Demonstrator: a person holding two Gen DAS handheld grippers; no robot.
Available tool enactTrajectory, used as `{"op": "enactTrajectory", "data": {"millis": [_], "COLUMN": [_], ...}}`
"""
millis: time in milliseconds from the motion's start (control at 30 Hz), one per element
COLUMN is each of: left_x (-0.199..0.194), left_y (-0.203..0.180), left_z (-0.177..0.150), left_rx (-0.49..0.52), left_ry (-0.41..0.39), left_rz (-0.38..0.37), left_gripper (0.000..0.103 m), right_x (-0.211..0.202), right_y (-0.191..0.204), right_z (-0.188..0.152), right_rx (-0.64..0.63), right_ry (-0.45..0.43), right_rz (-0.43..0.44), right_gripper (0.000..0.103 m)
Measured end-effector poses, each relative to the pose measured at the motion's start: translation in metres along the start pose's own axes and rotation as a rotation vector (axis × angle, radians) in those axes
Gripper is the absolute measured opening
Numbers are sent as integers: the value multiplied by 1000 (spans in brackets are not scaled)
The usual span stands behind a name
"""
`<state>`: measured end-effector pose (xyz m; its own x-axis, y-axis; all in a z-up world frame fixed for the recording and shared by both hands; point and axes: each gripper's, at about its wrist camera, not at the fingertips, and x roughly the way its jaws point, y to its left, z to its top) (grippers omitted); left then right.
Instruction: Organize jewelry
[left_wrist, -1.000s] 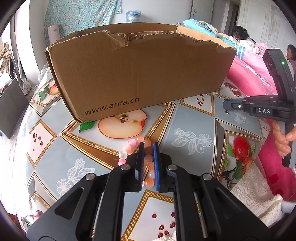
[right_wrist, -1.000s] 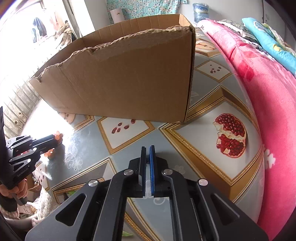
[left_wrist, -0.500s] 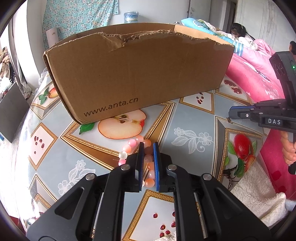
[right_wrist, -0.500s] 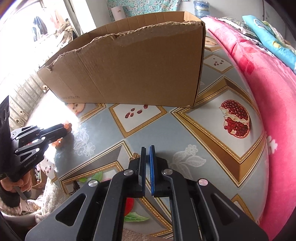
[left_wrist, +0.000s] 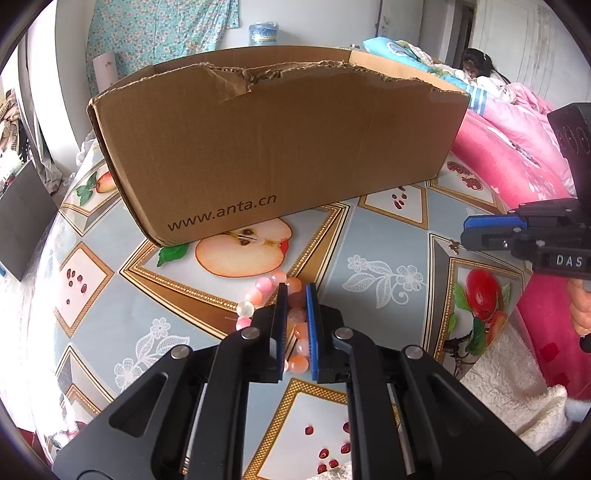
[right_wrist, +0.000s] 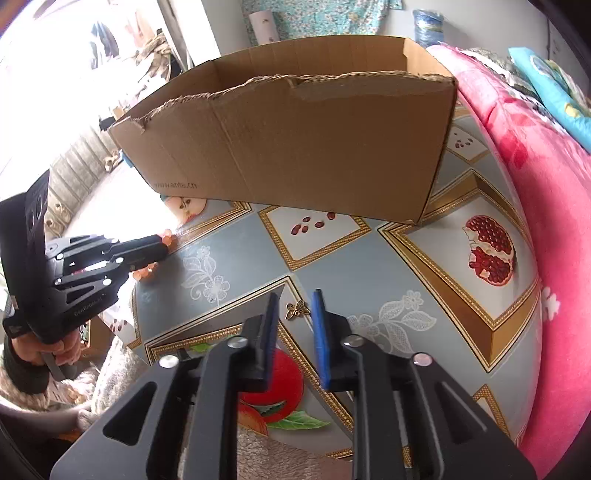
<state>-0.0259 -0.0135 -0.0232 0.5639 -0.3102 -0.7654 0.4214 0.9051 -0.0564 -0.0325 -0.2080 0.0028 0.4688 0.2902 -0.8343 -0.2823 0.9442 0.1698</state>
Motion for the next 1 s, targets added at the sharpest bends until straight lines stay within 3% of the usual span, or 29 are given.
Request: {"op": "enactTrajectory", "data": {"millis": [233, 367, 500, 767, 1000], "left_x": [0, 0, 0, 1, 0], "left_y": [0, 0, 0, -1, 1], "left_z": [0, 0, 1, 3, 0], "left_rx": [9, 7, 6, 11, 15], "left_ry": [1, 1, -1, -4, -22], "left_rz": [-2, -2, -4, -7, -20], "left_gripper": [9, 9, 9, 9, 9], "right_x": [15, 16, 18, 17, -10], "right_y": [12, 10, 12, 0, -16], "right_z": [2, 7, 9, 10, 13], "right_rx": [-162, -193, -219, -127, -14], "right_ry": [43, 78, 100, 84, 3], "right_rz": [-29, -4, -3, 27, 79], "right_gripper": [27, 13, 13, 12, 12]}}
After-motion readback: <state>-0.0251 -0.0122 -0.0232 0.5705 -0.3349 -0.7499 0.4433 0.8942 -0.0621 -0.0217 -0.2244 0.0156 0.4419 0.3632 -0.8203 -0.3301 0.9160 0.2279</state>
